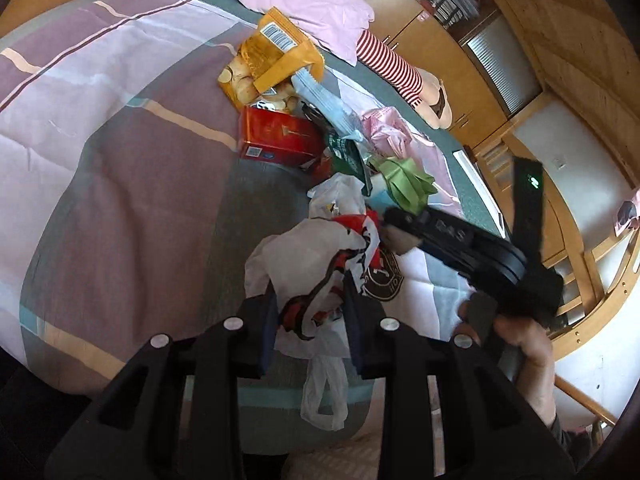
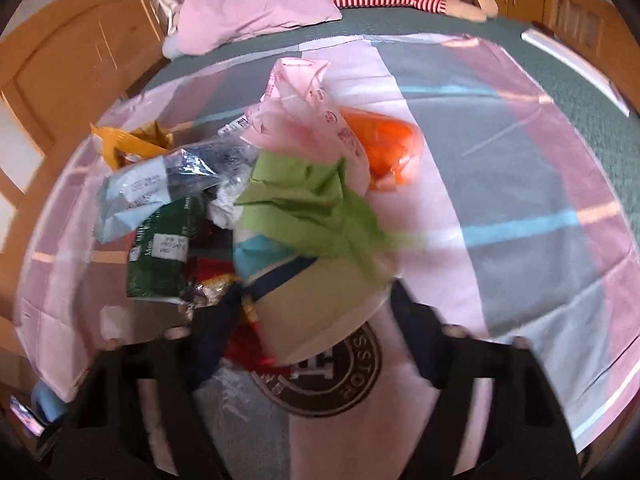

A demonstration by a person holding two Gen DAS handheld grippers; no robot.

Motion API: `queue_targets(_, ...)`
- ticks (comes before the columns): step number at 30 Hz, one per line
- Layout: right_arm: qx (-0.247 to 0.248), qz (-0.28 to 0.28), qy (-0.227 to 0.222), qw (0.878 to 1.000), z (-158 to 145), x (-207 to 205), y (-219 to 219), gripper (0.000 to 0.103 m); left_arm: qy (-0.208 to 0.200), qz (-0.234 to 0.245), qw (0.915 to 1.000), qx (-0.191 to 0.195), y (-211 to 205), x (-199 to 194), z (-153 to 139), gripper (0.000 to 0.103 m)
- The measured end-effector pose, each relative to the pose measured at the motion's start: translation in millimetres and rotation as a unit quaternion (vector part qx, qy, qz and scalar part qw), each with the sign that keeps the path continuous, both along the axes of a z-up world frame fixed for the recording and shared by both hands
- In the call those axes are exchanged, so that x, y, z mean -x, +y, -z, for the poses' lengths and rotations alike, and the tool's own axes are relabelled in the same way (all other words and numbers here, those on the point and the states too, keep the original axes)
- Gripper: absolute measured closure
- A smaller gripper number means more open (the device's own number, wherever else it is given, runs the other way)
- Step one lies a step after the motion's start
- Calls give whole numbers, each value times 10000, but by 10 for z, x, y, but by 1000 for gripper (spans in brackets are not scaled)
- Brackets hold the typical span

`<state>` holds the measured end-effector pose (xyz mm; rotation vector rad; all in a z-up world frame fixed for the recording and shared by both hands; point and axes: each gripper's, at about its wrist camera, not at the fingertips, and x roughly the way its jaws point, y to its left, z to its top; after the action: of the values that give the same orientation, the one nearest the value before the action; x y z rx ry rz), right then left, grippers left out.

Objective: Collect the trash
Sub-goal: 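Grasp the white printed plastic bag with the left gripper, then grasp the white-and-blue paper cup with the right gripper while the left holds the white bag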

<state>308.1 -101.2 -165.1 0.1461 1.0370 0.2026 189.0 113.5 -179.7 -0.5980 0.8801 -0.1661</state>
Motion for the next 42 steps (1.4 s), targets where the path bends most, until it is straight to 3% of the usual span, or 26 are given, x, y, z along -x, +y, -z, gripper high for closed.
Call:
queue_targets(3,-196,-100,16,9998,-29,128,-89,84,71,-55,10000,17,11,-43,33,73)
queue_targets(7,-307,-169,22,9994,-120,315,-260,92,65,-79,9999,-12,11,-93,35,73)
queue_targets(11,-103,-547,255,9981,-171,532,-363,93,74,-130,9999,-49,61,-28,37,73)
queue_targets(13,274,-783,411,9957,-140,601,-386,90,123,-129,9998,-46,45,-2,38,73)
queue_targets(14,534,-810,494,9941,-124,646,-405,80,146,-125,9998,-49,33,8,41,73)
queue_targets(15,709,-815,553,9926,-116,685,-431,60,170,-120,9998,-55,26,4,47,73)
queue_targets(17,868,-799,566,9914,-150,787,-504,29,200,-128,9997,-67,24,-6,63,73)
queue_targets(21,1169,-823,175,9896,-265,867,-578,16,207,-129,9997,-69,20,-15,70,73)
queue_targets(27,1588,-1142,-31,9807,-183,526,-441,12,197,-36,9997,-163,-31,-46,84,73)
queue_targets(30,1765,-1235,219,9763,33,277,-383,12,258,16,9996,-109,-48,-68,115,73)
queue_targets(32,1518,-1149,501,9804,102,161,-412,12,309,32,9995,-107,-55,-84,136,73)
queue_targets(35,1492,-1136,633,9802,136,125,-403,20,329,52,9994,-131,-68,-97,146,73)
queue_targets(42,1733,-981,184,9798,28,267,-336,31,244,8,9995,-196,-68,-90,116,73)
